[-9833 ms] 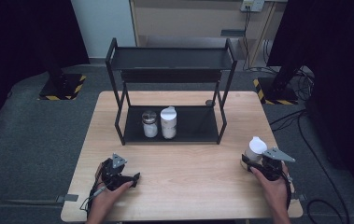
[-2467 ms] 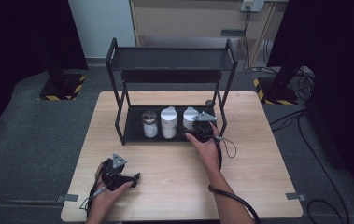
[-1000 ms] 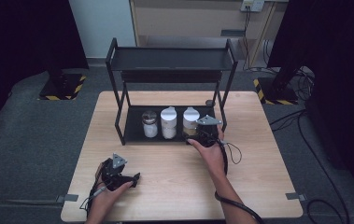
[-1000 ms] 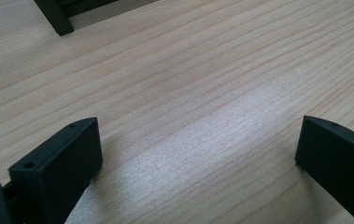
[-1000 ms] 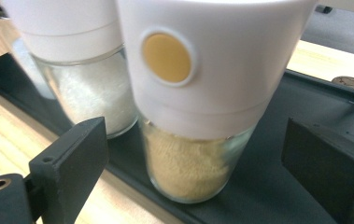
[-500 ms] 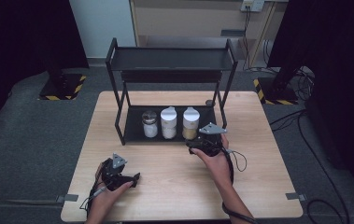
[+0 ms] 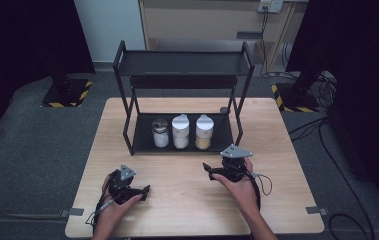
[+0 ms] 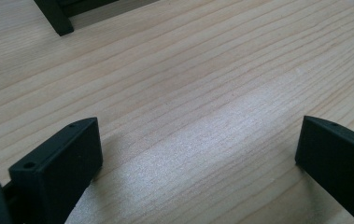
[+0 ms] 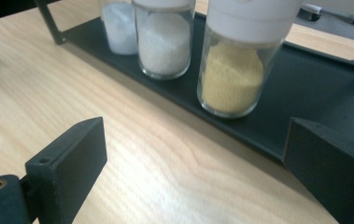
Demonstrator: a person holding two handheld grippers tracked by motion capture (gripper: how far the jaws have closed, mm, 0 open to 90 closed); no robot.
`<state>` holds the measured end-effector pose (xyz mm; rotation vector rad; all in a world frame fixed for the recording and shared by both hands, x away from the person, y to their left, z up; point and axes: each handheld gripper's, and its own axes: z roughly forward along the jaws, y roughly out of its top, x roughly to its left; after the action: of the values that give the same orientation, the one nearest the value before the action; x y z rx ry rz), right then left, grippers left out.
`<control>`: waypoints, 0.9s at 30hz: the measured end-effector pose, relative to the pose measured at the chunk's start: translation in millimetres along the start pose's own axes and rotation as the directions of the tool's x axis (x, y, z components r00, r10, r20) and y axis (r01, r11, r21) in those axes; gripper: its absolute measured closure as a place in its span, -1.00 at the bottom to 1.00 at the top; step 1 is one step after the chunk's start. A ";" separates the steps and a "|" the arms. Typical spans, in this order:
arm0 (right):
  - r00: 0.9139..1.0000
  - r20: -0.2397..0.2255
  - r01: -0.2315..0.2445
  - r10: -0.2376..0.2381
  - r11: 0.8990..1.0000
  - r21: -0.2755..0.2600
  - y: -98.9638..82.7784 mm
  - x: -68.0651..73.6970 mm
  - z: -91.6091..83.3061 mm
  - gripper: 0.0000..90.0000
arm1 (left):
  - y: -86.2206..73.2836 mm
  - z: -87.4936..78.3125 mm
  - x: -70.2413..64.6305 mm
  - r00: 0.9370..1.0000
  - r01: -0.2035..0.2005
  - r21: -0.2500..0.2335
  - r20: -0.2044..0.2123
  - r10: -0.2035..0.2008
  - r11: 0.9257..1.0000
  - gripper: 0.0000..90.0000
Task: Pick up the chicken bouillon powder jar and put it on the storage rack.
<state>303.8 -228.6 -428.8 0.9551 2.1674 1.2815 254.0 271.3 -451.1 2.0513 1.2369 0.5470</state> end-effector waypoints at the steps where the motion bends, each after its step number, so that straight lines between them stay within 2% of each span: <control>1: 1.000 -0.002 0.000 0.000 1.000 0.002 -1.8 -1.0 -2.2 -0.85 | 0.0 0.0 0.0 1.000 0.000 0.000 0.000 0.000 1.000 -1.00; 18: 0.998 0.033 -0.045 0.044 0.999 0.024 -35.5 -24.0 -36.9 -0.89 | 0.2 -0.1 0.1 1.000 -0.002 0.001 0.000 0.002 1.000 -1.00; 27: 0.998 0.042 -0.056 0.055 0.998 0.038 -47.9 -35.4 -49.1 -0.90 | 0.1 -0.1 -0.1 1.000 -0.001 0.001 -0.001 0.001 1.000 -1.00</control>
<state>278.3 -299.1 -447.0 1.0549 2.1561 1.2376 254.0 271.2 -451.0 2.0525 1.2366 0.5480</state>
